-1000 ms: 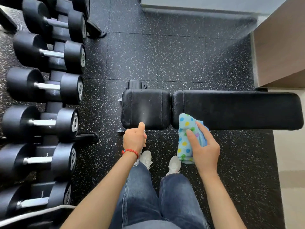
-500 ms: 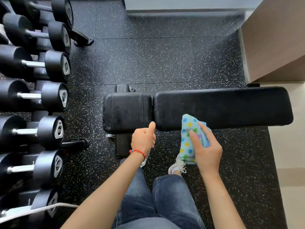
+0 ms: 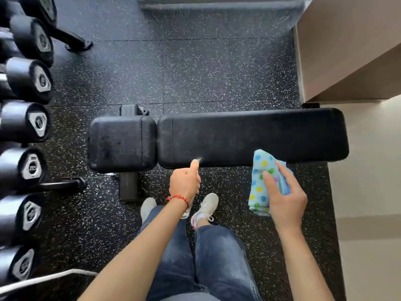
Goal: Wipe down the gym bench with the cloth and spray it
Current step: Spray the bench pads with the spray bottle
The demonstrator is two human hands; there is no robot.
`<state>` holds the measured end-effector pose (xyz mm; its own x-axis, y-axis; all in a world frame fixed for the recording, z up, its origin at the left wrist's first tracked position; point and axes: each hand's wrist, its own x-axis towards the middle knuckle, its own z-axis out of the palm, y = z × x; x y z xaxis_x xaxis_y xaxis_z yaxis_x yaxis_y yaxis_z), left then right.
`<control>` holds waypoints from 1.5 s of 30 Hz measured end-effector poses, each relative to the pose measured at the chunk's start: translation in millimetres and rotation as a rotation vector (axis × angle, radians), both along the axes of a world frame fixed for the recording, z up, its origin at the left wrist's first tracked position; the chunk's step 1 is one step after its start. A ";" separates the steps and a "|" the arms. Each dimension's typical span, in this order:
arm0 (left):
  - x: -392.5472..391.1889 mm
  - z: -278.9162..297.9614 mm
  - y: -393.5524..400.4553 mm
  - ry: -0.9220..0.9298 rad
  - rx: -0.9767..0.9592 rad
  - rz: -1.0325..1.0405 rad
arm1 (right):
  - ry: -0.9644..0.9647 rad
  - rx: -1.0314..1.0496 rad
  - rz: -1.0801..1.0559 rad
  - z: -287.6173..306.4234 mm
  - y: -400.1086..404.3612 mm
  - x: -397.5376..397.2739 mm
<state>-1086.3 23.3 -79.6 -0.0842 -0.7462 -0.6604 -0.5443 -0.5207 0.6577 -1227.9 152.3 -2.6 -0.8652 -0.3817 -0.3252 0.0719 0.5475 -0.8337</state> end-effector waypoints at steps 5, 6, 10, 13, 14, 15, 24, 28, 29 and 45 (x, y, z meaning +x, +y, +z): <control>-46.2 -3.9 18.9 0.025 0.038 -0.021 | -0.049 0.006 -0.032 -3.1 19.8 -29.1; -55.6 -4.3 22.1 0.029 0.045 -0.040 | -0.056 0.007 -0.036 -3.9 22.9 -33.7; -95.6 -2.1 27.0 0.033 0.028 -0.137 | -0.052 0.011 -0.062 -6.2 30.4 -49.7; -127.4 0.7 28.6 0.033 0.018 -0.233 | -0.040 0.012 -0.102 -6.2 34.1 -63.8; -137.3 0.8 30.0 0.040 0.021 -0.253 | -0.044 0.009 -0.122 -6.5 35.3 -69.0; -147.7 0.8 31.7 0.047 0.025 -0.275 | -0.048 0.005 -0.141 -6.0 36.3 -74.7; -238.9 -8.7 41.0 0.006 0.036 -0.514 | -0.022 0.015 -0.350 -8.4 45.4 -149.3; -280.3 -5.6 38.2 -0.037 0.024 -0.628 | -0.032 -0.001 -0.460 -12.2 50.4 -180.5; -290.9 -4.7 38.1 -0.041 0.011 -0.671 | -0.032 -0.005 -0.491 -13.0 52.4 -187.1; -389.1 3.9 102.7 0.072 0.009 -0.905 | 0.009 -0.081 -0.850 -6.5 131.5 -210.1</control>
